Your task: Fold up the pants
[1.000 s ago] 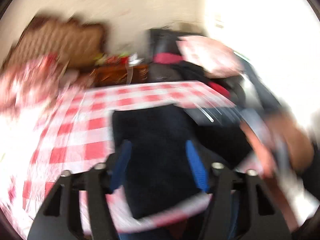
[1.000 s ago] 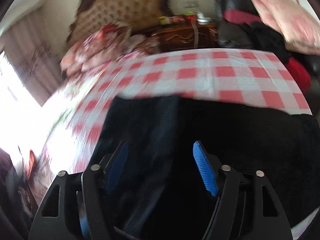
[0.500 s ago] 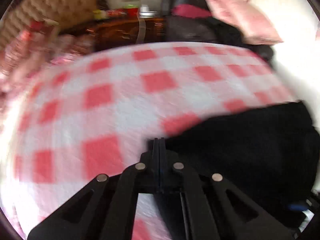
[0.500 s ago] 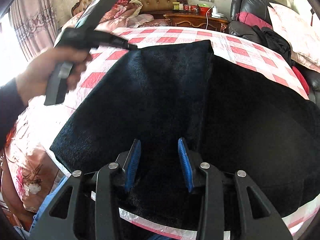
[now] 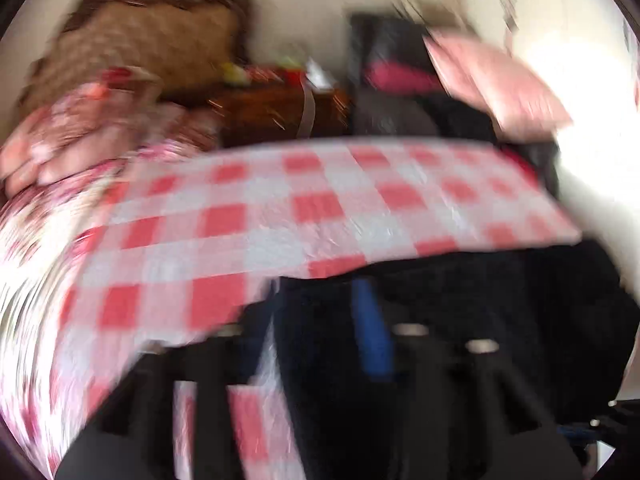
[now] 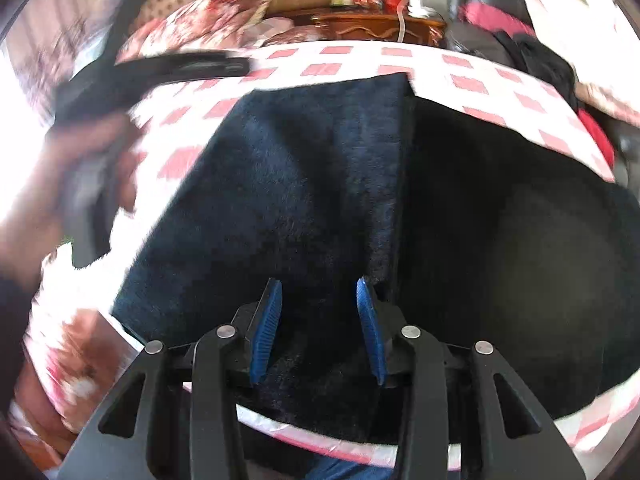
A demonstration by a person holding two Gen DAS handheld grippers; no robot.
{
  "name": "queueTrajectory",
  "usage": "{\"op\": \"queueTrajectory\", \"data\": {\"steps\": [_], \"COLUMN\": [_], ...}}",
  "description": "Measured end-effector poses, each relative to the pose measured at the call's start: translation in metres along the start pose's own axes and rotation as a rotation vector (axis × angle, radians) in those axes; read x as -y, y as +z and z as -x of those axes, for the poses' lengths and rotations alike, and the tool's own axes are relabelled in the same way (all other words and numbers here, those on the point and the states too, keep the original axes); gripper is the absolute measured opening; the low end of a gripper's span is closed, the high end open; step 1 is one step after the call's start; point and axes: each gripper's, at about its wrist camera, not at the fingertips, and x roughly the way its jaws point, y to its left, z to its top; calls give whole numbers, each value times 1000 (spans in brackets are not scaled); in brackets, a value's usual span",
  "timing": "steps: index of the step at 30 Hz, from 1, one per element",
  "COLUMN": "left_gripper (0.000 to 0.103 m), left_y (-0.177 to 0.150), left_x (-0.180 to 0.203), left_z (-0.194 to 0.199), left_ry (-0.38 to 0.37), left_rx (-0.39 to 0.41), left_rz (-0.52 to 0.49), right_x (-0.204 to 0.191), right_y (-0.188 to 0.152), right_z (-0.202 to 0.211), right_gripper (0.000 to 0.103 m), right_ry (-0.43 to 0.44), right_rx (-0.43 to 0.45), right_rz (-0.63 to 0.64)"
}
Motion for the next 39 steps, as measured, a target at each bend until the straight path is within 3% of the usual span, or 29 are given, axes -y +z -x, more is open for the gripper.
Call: {"op": "queueTrajectory", "data": {"steps": [3,6,9,12,15,16,18,21,23,25,28,31,34,36,39], "left_gripper": [55,54,54,52,52,52,56,59,59,59,57,53,50,50,47], "left_y": [-39,-83,-118,-134,-142,-144,-146,-148,-151,-156,-170,-181,-189,-193,-202], "left_x": [3,7,25,38,43,41,36,19,3,-13,-30,-41,-45,-47,-57], "left_z": [47,73,84,80,77,76,76,81,87,93,95,92,88,86,82], "left_ry": [16,-37,-77,-67,-28,-32,-40,-90,-152,-231,-363,-421,-513,-548,-599], "left_rx": [14,-53,-127,-175,-200,-202,-202,-213,-210,-201,-218,-216,-236,-237,-243], "left_rz": [36,124,79,26,-20,-12,6,114,220,327,479,575,668,723,820], "right_x": [10,11,2,-3,15,28,43,43,42,43,26,3,-6,-1,10], "right_y": [21,53,90,118,130,132,128,122,116,98,71,33,8,-2,-12], "right_z": [19,15,-5,-44,-77,-84,-90,-79,-46,-7,15,18,3,-12,-16], "right_gripper": [60,61,61,57,57,61,72,73,74,75,75,74,74,73,75], "right_ry": [-44,-85,-109,-112,-268,-243,-204,-231,-246,-183,-139,-127,-208,-207,-155], "right_rx": [84,116,134,67,-13,-28,-32,1,68,129,133,107,50,-5,8], "right_rz": [-52,-16,64,135,122,88,61,70,16,-70,-28,48,113,97,53]}}
